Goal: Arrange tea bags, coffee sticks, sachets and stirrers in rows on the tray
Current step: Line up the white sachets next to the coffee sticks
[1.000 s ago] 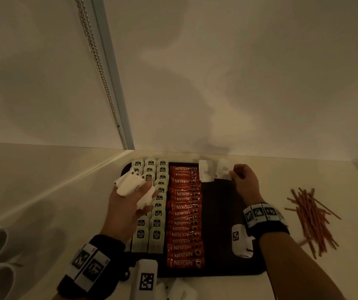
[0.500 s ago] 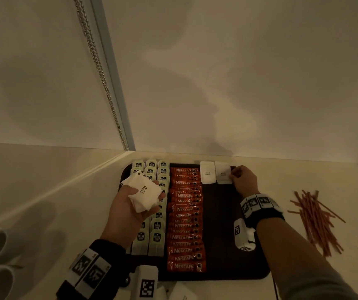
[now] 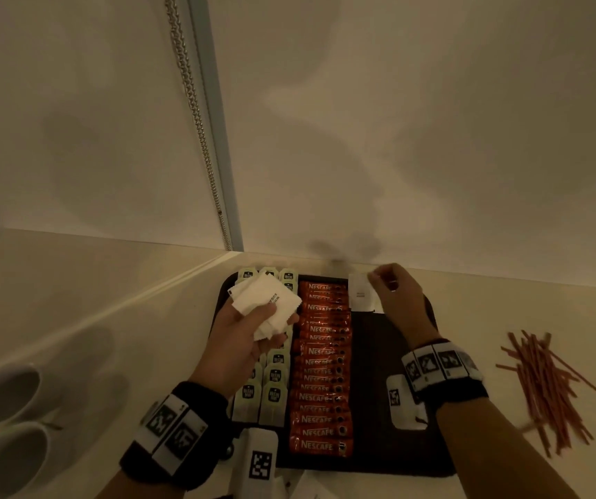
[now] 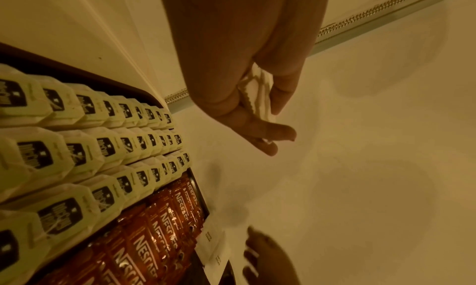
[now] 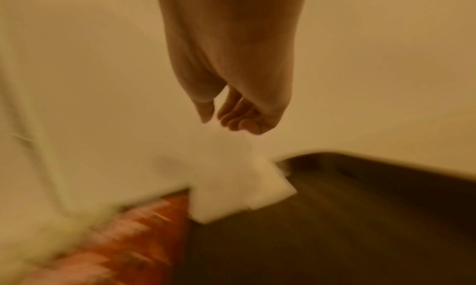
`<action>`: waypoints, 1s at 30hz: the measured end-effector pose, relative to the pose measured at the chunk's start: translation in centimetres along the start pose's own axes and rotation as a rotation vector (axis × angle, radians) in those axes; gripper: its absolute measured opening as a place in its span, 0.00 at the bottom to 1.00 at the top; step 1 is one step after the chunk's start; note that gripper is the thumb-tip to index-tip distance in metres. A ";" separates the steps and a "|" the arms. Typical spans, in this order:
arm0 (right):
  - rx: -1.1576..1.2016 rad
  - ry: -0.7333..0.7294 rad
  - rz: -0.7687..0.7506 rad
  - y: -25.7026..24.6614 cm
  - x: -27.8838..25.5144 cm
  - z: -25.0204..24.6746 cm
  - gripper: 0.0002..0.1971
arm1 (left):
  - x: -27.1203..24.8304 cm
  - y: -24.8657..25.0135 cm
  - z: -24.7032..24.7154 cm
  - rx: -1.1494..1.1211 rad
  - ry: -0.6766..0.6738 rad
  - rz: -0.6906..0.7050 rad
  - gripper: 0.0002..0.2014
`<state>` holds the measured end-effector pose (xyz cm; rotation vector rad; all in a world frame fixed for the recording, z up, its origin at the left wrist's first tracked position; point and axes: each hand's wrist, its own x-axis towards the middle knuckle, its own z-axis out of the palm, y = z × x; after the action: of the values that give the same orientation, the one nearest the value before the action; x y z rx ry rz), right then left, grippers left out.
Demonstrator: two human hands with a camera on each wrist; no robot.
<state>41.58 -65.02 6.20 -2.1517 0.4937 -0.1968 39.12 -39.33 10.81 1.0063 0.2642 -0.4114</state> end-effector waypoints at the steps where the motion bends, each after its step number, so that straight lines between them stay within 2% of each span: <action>1: 0.082 -0.107 -0.044 -2.0 -1.1 0.3 0.05 | 0.0 0.1 0.2 0.021 0.004 0.014 0.17; 3: 0.204 -0.334 -0.115 -5.5 -3.6 0.9 0.07 | 0.1 0.1 0.4 0.067 0.011 0.041 0.18; 4: 0.246 -0.402 -0.142 -6.7 -4.6 1.2 0.08 | 0.3 0.0 0.4 0.101 0.017 0.053 0.18; 6: 0.303 -0.444 -0.171 -8.1 -5.9 1.7 0.09 | 0.4 -0.1 0.5 0.166 0.027 0.084 0.19; 9: 0.308 -0.457 -0.183 -8.9 -6.8 2.3 0.08 | 0.2 0.1 0.5 0.215 0.023 0.140 0.20; 13: 0.315 -0.489 -0.162 -9.6 -7.1 1.7 0.09 | -0.1 0.7 0.4 0.199 0.073 0.131 0.13; 17: 0.194 -0.468 -0.281 -10.4 -6.6 0.2 0.17 | -0.3 0.9 0.1 0.171 0.040 0.061 0.15; 20: 0.190 -0.463 -0.302 -11.0 -6.4 -0.4 0.18 | -0.3 0.9 0.4 0.236 -0.028 0.042 0.16; 23: 0.277 -0.409 -0.279 -11.2 -6.3 -0.1 0.18 | -0.2 0.7 0.8 0.230 -0.033 0.049 0.20; 25: 0.341 -0.355 -0.211 -10.6 -6.3 0.2 0.18 | -0.2 0.5 1.0 0.159 -0.003 0.068 0.21; 27: 0.375 -0.363 -0.137 -10.0 -6.7 0.4 0.15 | -0.2 0.3 1.0 0.097 0.028 0.085 0.20; 30: 0.439 -0.366 -0.121 -9.3 -7.4 1.0 0.03 | -0.1 0.0 0.9 0.087 0.051 0.076 0.20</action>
<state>37.73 -56.35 13.45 -1.7327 0.0946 0.0244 39.09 -40.10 11.28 1.1094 0.2548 -0.3308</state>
